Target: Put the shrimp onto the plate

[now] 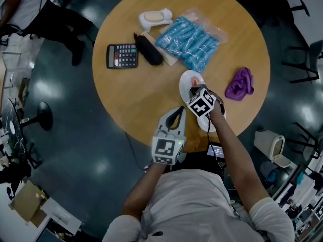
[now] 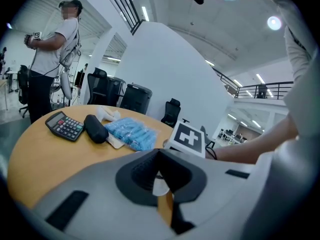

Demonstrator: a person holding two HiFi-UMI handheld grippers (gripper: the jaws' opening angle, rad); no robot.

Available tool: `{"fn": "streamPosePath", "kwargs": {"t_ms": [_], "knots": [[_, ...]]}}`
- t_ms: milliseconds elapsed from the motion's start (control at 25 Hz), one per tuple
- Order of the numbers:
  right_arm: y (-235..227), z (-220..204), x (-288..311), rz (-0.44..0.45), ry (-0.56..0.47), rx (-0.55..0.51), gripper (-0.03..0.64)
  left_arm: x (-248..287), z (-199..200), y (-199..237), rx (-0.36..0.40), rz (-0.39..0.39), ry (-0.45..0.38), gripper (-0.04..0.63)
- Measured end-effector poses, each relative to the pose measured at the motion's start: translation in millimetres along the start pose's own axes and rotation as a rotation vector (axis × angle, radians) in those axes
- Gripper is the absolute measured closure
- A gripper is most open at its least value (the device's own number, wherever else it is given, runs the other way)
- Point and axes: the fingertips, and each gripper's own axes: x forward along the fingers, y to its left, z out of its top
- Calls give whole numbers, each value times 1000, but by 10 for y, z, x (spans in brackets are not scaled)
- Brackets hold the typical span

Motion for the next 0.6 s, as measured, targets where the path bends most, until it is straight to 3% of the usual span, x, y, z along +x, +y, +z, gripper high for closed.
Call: {"fn": "streamPosePath", "kwargs": {"t_ms": [160,600], "knots": [[15,-59,-59,-27,-5,-3,600,-90,26,-37,-1,0,-8,588],[99,-242,-421,-67,-105,114,600,-311,-89,-107,-9,-3,-1,588]]}}
